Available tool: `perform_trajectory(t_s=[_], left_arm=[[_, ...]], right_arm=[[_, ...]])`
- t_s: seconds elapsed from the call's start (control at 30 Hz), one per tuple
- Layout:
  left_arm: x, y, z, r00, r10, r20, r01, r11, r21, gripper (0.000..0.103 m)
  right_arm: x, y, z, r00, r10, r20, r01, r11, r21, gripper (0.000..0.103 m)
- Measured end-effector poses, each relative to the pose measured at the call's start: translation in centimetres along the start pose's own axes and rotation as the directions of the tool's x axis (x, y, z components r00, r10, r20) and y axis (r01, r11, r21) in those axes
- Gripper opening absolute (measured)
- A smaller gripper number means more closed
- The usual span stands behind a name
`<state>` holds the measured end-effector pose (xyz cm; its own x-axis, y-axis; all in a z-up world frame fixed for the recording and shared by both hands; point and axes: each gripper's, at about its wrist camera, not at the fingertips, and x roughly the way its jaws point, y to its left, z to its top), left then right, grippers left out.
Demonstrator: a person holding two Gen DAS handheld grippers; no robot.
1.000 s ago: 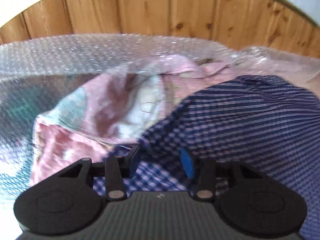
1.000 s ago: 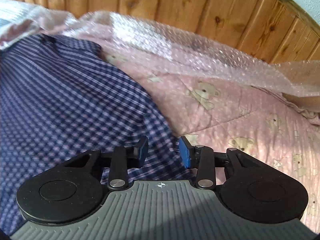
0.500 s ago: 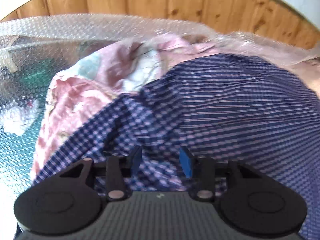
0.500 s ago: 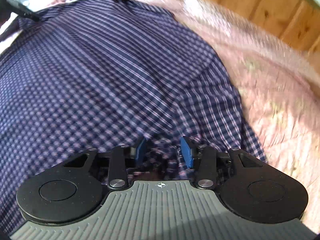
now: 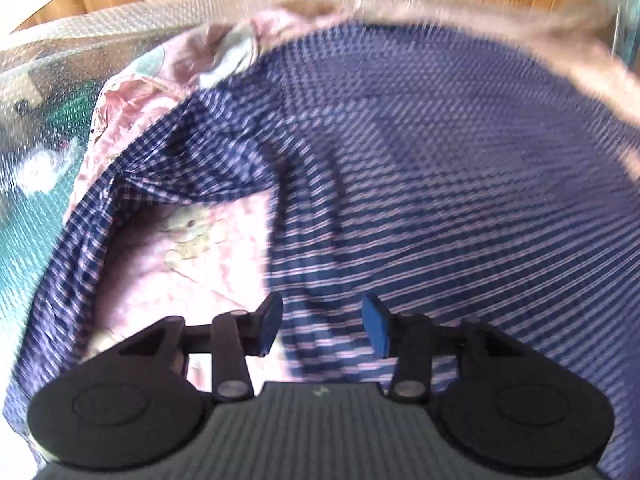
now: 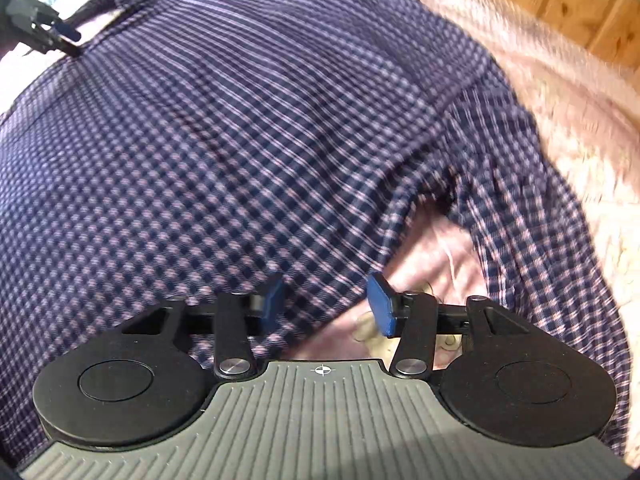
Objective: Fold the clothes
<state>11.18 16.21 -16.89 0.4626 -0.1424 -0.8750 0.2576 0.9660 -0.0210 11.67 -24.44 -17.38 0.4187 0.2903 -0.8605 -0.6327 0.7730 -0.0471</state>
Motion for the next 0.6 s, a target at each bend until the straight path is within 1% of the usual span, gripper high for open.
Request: perform_trajectory(t_s=[0.07,0.1,0.13,0.17,0.2,0.23,0.27,0.33,0.37,0.4,0.43,0.47,0.5,0.53,0.57,0.6], left_arm=[[-0.2,-1.4,-1.8,0.997,-0.07,-0.044,0.068,0.997,-0.034,0.051],[0.1,-2.1,-2.9,0.993,-0.088,-0.081,0.085,0.996,-0.041,0.052],[0.6,-2.5,-4.4,0.99,-0.077,-0.116,0.074,0.997,-0.022,0.048],[0.4,-2.8,-5.8,0.992,-0.052,-0.115,0.055,0.998,0.018,0.05],[0.0,-2.9,-6.8,0.994,-0.026,-0.109,0.033,0.998,0.056,0.052],[-0.4,-2.7,-7.5,0.993,-0.001,-0.115,0.01,0.997,0.076,0.053],[-0.8,-2.4,-8.1,0.992,0.022,-0.121,-0.012,0.996,0.087,0.054],[-1.5,-1.8,-9.3,0.991,0.039,-0.127,-0.027,0.995,0.092,0.056],[-1.8,-1.5,-9.6,0.99,0.044,-0.13,-0.031,0.995,0.096,0.056],[-2.2,-1.4,-9.6,0.99,0.047,-0.134,-0.036,0.995,0.088,0.052],[-3.0,-1.2,-9.6,0.992,0.034,-0.123,-0.027,0.998,0.058,0.044],[-4.1,-1.2,-9.6,0.996,-0.006,-0.086,0.008,1.0,0.024,0.044],[-5.4,-1.4,-9.8,0.998,-0.059,-0.037,0.059,0.998,-0.002,0.048],[-6.3,-1.6,-10.3,0.995,-0.1,-0.011,0.1,0.995,-0.016,0.052],[-6.5,-2.0,-11.0,0.992,-0.126,-0.018,0.126,0.992,-0.017,0.053],[-6.3,-2.4,-12.1,0.988,-0.147,-0.039,0.147,0.989,-0.01,0.053]], right_arm=[[-0.7,3.0,0.5,0.994,0.087,0.062,-0.086,0.996,-0.014,0.044],[-0.2,4.7,0.3,0.99,0.132,0.058,-0.13,0.991,-0.033,0.045],[0.5,6.3,0.0,0.984,0.175,0.042,-0.173,0.984,-0.053,0.045],[1.4,7.7,-0.9,0.98,0.2,0.006,-0.199,0.977,-0.076,0.045],[1.6,8.6,-2.2,0.983,0.184,0.001,-0.183,0.978,-0.104,0.048],[1.4,9.2,-3.7,0.988,0.155,0.018,-0.151,0.979,-0.134,0.049],[0.8,9.0,-5.0,0.992,0.126,0.011,-0.124,0.986,-0.116,0.049],[-0.5,8.8,-6.7,0.997,0.08,-0.014,-0.081,0.996,-0.048,0.049],[-1.0,9.4,-7.0,0.998,0.066,-0.013,-0.066,0.997,-0.031,0.054],[-1.5,10.0,-7.3,0.999,0.052,-0.012,-0.052,0.999,-0.013,0.056],[-2.0,10.6,-7.6,0.999,0.037,-0.011,-0.037,0.999,0.004,0.056],[-2.6,11.2,-7.9,1.0,0.023,-0.011,-0.023,0.999,0.022,0.054],[-3.1,11.8,-8.1,1.0,0.009,-0.011,-0.009,0.999,0.04,0.047],[-3.6,12.4,-8.4,1.0,-0.005,-0.011,0.006,0.998,0.057,0.046],[-4.1,13.0,-8.7,1.0,-0.02,-0.011,0.02,0.997,0.075,0.046],[-4.1,14.3,-8.7,1.0,-0.012,-0.006,0.013,0.997,0.075,0.046]])
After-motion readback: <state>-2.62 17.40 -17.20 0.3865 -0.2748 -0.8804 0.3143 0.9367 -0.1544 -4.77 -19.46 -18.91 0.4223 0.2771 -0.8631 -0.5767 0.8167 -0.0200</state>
